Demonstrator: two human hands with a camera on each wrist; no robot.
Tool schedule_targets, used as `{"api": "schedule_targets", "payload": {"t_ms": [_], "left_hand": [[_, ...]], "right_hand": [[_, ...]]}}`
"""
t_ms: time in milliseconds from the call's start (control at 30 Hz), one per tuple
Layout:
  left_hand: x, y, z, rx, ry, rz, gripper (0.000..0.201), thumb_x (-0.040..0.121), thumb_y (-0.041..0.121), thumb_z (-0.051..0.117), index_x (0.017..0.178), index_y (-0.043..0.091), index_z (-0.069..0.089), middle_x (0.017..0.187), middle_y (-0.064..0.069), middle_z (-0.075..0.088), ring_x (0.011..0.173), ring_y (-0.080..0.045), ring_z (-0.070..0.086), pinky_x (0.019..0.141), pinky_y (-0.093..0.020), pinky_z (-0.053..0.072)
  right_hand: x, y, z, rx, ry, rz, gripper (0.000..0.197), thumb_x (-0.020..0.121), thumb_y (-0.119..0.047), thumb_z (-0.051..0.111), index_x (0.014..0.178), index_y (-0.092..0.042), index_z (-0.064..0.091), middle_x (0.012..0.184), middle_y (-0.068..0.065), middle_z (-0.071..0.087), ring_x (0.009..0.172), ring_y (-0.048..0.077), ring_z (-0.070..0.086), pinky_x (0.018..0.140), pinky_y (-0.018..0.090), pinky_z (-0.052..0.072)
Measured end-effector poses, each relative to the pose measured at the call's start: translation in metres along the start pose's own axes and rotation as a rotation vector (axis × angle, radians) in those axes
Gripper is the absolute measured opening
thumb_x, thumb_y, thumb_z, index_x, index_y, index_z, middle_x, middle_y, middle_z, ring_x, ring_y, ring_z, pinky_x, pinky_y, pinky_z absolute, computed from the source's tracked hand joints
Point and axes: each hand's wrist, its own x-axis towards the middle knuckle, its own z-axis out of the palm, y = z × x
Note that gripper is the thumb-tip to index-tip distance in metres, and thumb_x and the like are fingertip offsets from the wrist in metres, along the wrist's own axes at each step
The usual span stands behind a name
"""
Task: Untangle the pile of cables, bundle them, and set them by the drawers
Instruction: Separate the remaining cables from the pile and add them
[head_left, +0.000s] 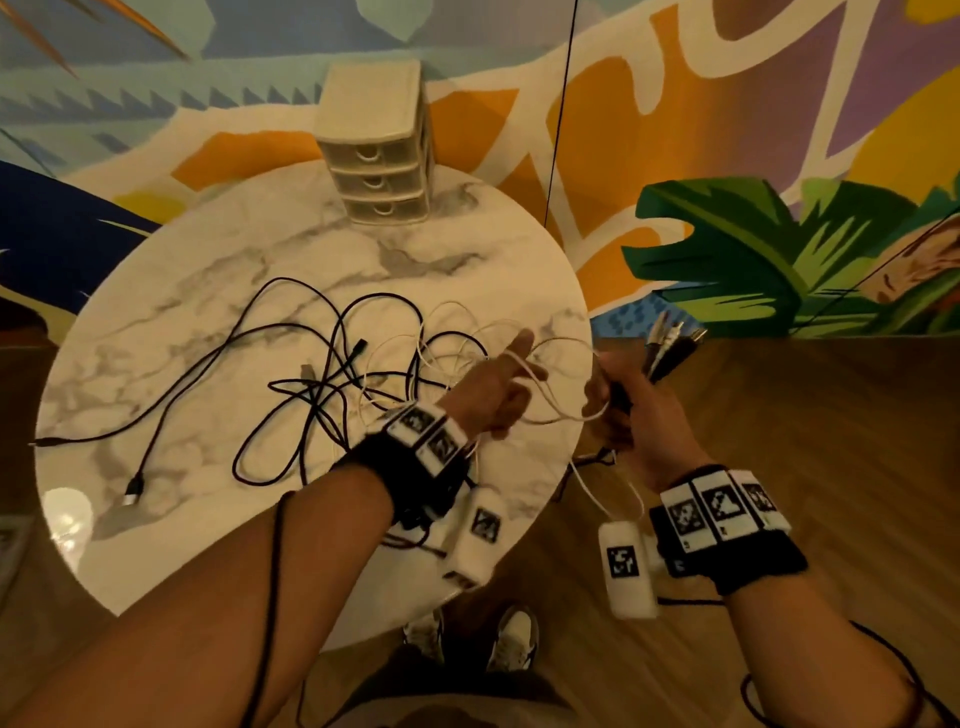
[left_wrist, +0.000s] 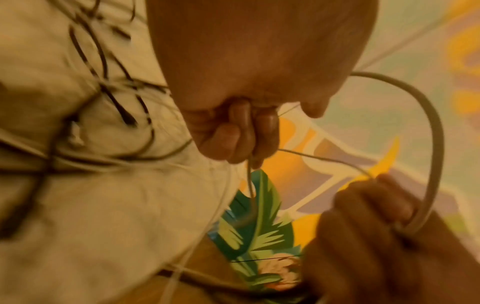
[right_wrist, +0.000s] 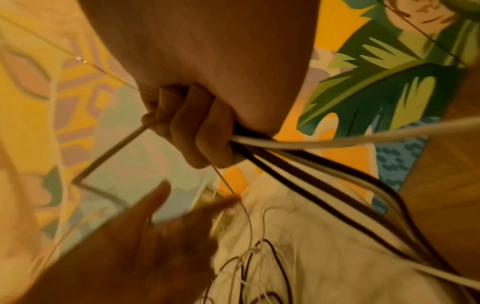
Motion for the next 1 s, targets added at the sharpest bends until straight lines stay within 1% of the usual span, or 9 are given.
{"api": "schedule_targets", "payload": {"t_ms": [100,200,367,467,533,667,800,933,1000], "left_hand": [[0.014,0.027,0.024,-0.04,-0.154,0.106,0.054,0.095,0.046,0.044,0.111,-0.004,0.057,0.048,-0.001,0.031,0.04,-0.013,0.024,0.04,-0.02,0.021],[0.01,0.056,0.042,0.148,-0.097,0.372,0.028,0.097,0.019,0.049,0.103,-0.007,0.061,0.048,0.003,0.04,0.042,-0.009,0.032,0.041,-0.019,0.024],[-0.007,0.117,0.038,0.364,0.133,0.835,0.019,0.095,0.004,0.048,0.085,-0.01,0.056,0.052,0.012,0.048,0.046,0.009,0.043,0.049,-0.006,0.03],[-0.014,0.146,0.017,0.54,0.059,0.811,0.021,0.093,0.008,0.048,0.074,0.001,0.054,0.046,0.016,0.049,0.044,0.005,0.04,0.046,-0.009,0.03],[-0.018,0.155,0.003,0.586,0.106,0.824,0.024,0.089,0.01,0.048,0.066,0.014,0.051,0.046,0.016,0.048,0.045,0.004,0.041,0.046,-0.011,0.031],[-0.027,0.148,-0.007,0.659,0.112,0.807,0.02,0.087,0.012,0.046,0.067,0.012,0.053,0.052,0.016,0.052,0.049,0.003,0.042,0.047,-0.012,0.032],[-0.032,0.127,-0.014,0.731,0.1,0.708,0.018,0.083,0.023,0.047,0.069,0.013,0.054,0.054,0.013,0.048,0.05,0.001,0.042,0.048,-0.012,0.032],[-0.04,0.127,-0.031,0.707,0.162,0.715,0.018,0.085,0.02,0.047,0.072,0.01,0.055,0.053,0.013,0.048,0.049,0.001,0.04,0.049,-0.015,0.033],[-0.042,0.13,-0.04,0.721,0.219,0.728,0.019,0.084,0.021,0.047,0.074,0.009,0.058,0.057,0.008,0.047,0.051,-0.001,0.041,0.05,-0.019,0.034]], "right_hand": [[-0.015,0.007,0.0,-0.12,-0.107,-0.024,0.039,0.099,-0.021,0.04,0.062,-0.009,0.047,0.049,0.005,0.027,0.037,0.01,0.022,0.036,0.019,0.019],[-0.025,0.013,-0.008,-0.158,-0.138,-0.036,0.039,0.1,-0.024,0.036,0.074,-0.005,0.058,0.051,0.007,0.024,0.04,0.011,0.021,0.039,0.021,0.017],[-0.017,0.033,-0.037,-0.223,0.159,-0.063,0.051,0.1,-0.035,0.036,0.074,-0.005,0.069,0.044,0.0,0.033,0.037,0.008,0.027,0.039,0.019,0.024],[-0.004,0.055,-0.061,-0.531,0.277,0.041,0.049,0.098,-0.046,0.039,0.068,-0.021,0.07,0.068,0.002,0.064,0.062,0.019,0.057,0.061,0.034,0.047],[0.001,0.063,-0.065,-0.7,0.255,0.112,0.044,0.098,-0.047,0.036,0.078,-0.024,0.067,0.084,0.007,0.069,0.074,0.024,0.062,0.072,0.038,0.049],[0.023,0.072,-0.045,-0.997,0.108,0.163,0.048,0.1,-0.044,0.031,0.101,-0.008,0.063,0.092,0.016,0.067,0.08,0.031,0.063,0.071,0.037,0.046],[0.039,0.09,-0.023,-1.212,-0.006,0.184,0.043,0.098,-0.046,0.031,0.119,-0.013,0.05,0.102,0.012,0.064,0.09,0.03,0.062,0.08,0.04,0.051],[0.042,0.103,-0.022,-1.475,-0.075,0.119,0.038,0.098,-0.045,0.031,0.118,-0.016,0.045,0.103,0.012,0.063,0.089,0.032,0.062,0.077,0.041,0.052],[0.044,0.098,-0.028,-1.326,0.037,0.151,0.043,0.098,-0.046,0.031,0.112,-0.012,0.055,0.1,0.014,0.066,0.086,0.033,0.063,0.074,0.038,0.052]]}}
